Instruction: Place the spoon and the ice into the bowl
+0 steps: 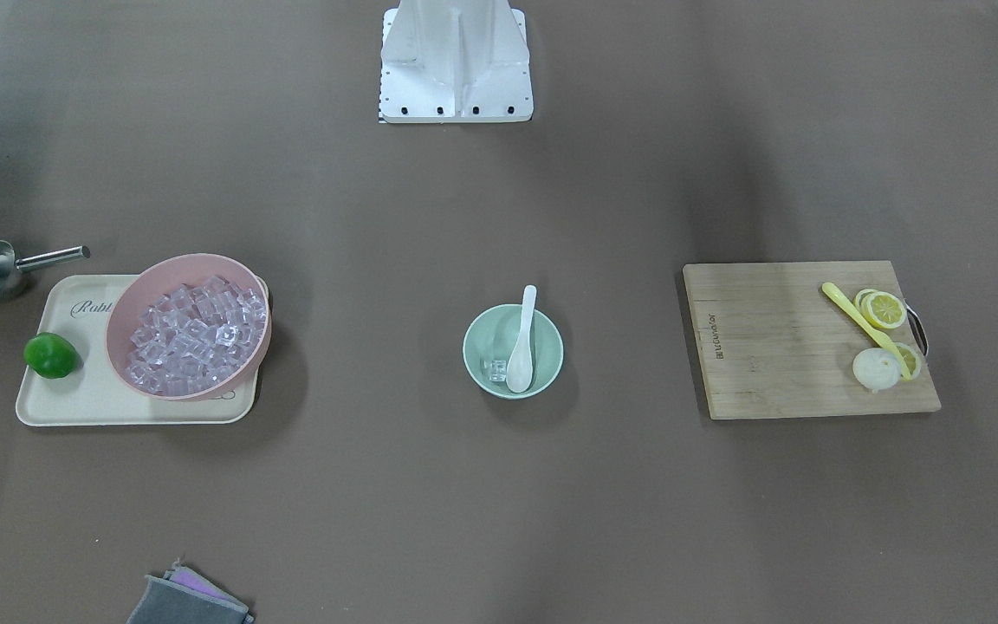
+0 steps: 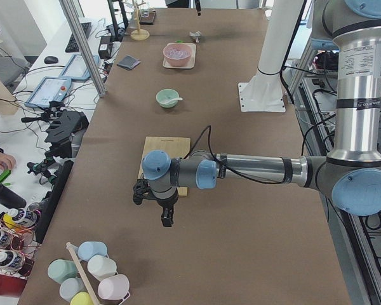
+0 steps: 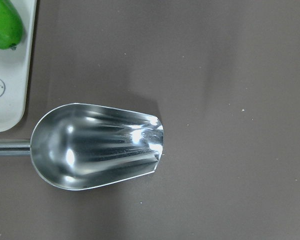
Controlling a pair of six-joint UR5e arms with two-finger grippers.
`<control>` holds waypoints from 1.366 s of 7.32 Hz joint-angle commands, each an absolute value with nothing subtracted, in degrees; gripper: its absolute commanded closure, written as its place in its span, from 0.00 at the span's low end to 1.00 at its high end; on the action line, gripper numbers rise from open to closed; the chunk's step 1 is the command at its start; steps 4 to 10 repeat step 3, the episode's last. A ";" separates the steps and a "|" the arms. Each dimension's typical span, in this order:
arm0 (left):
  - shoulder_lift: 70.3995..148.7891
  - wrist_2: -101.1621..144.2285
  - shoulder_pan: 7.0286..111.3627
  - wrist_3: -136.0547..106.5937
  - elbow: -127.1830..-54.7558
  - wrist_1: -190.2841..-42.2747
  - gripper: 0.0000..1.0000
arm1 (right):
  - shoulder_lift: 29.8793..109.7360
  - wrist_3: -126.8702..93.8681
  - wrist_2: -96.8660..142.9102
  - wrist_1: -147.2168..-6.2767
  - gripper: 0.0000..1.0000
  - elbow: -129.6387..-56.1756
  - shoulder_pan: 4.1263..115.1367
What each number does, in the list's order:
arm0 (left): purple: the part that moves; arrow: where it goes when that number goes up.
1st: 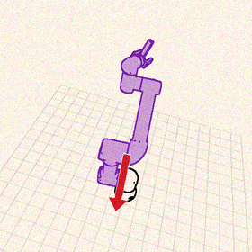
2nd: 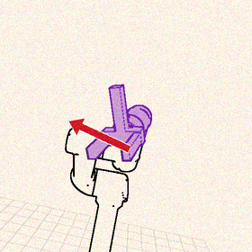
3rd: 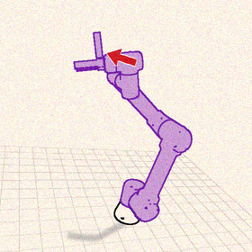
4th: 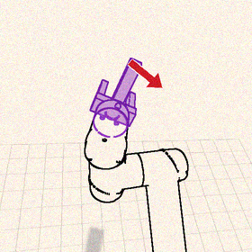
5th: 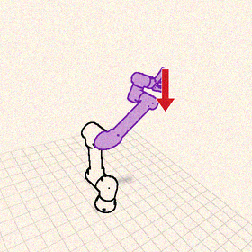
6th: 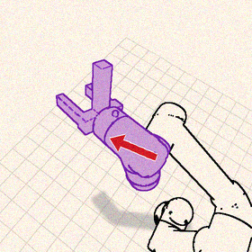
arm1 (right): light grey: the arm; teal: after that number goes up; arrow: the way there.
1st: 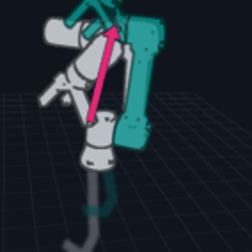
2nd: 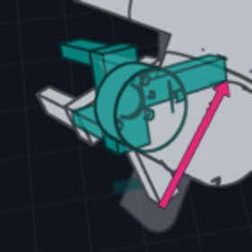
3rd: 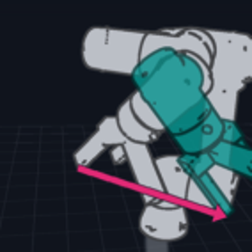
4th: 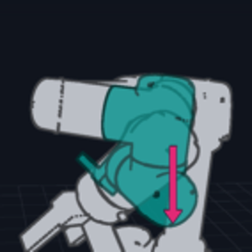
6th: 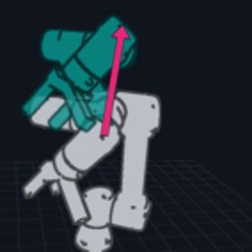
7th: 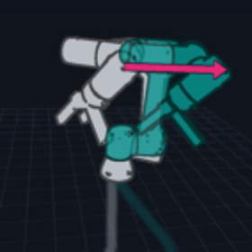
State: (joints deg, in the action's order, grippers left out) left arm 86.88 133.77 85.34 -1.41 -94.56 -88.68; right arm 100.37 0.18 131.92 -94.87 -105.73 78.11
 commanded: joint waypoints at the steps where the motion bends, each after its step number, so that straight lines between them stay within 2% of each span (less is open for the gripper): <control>1: 86.84 133.77 85.34 -1.41 -94.57 -88.68 0.01 | 100.37 0.18 131.92 -94.92 0.00 -105.73 77.87; 10: 86.84 133.77 85.34 -1.41 -94.57 -88.68 0.01 | 100.55 0.18 131.92 -94.83 0.00 -105.73 77.70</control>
